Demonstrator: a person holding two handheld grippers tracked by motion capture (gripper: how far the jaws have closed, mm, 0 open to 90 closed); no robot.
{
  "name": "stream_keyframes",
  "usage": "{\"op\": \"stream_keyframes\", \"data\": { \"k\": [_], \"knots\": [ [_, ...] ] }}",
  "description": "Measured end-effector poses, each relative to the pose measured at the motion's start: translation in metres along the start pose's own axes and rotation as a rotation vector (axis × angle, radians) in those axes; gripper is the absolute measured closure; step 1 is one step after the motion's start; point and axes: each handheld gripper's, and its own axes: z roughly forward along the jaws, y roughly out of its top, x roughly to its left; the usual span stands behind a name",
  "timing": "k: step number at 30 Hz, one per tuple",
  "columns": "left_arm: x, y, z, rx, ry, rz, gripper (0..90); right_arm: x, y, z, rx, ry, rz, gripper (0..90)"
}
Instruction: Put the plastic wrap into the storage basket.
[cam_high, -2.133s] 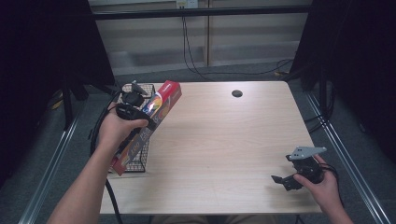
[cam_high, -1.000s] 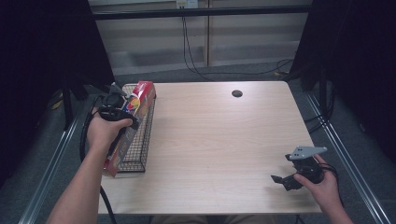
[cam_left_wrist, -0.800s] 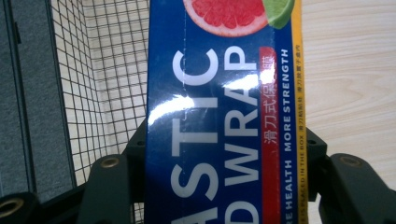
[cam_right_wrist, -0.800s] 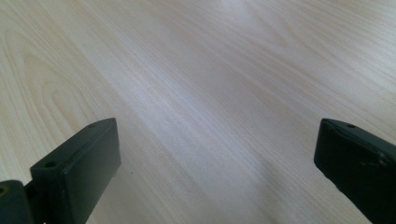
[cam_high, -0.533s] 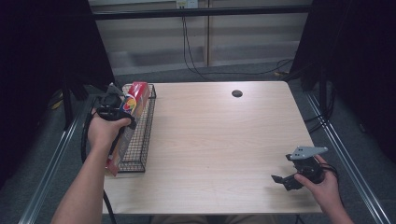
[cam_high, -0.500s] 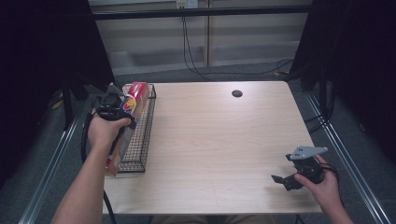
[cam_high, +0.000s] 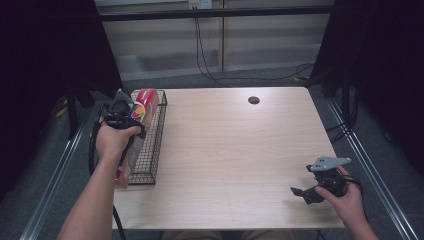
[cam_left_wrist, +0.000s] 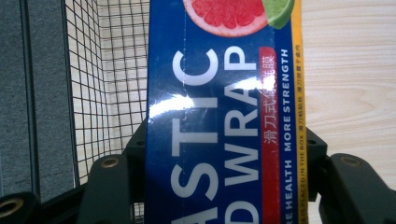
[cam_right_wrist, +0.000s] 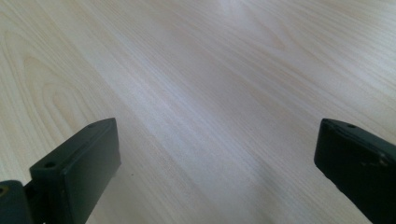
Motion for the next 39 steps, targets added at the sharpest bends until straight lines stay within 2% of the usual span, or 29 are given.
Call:
{"op": "stream_keyframes", "data": {
  "k": [13,17,20,21,25,32,35,39],
  "knots": [
    [0.0,-0.002,0.009,0.005,0.003,-0.042,41.7,0.002,0.0,0.0,0.0,0.012,-0.005,0.0],
    [0.0,-0.003,0.014,0.009,-0.003,-0.075,41.6,0.001,0.0,0.0,-0.001,0.014,-0.008,0.0],
    [0.001,-0.003,0.016,0.019,0.007,-0.068,41.6,0.001,0.0,0.0,-0.002,0.014,-0.011,0.0],
    [0.0,-0.003,0.017,0.02,0.004,-0.087,41.6,0.001,0.0,0.0,-0.002,0.015,-0.011,0.0],
    [0.003,-0.004,0.02,0.027,-0.007,-0.09,41.6,0.001,0.001,0.0,-0.003,0.015,-0.012,0.0],
    [0.004,-0.006,0.022,0.028,-0.002,-0.099,41.5,0.001,0.001,-0.001,-0.003,0.01,-0.015,0.0],
    [0.005,-0.007,0.024,0.03,0.004,-0.123,41.4,0.001,0.0,-0.001,-0.003,0.016,-0.014,0.0],
    [0.005,-0.007,0.025,0.036,0.019,-0.115,41.3,0.001,0.0,0.0,-0.003,0.018,-0.013,0.0]
  ]
}}
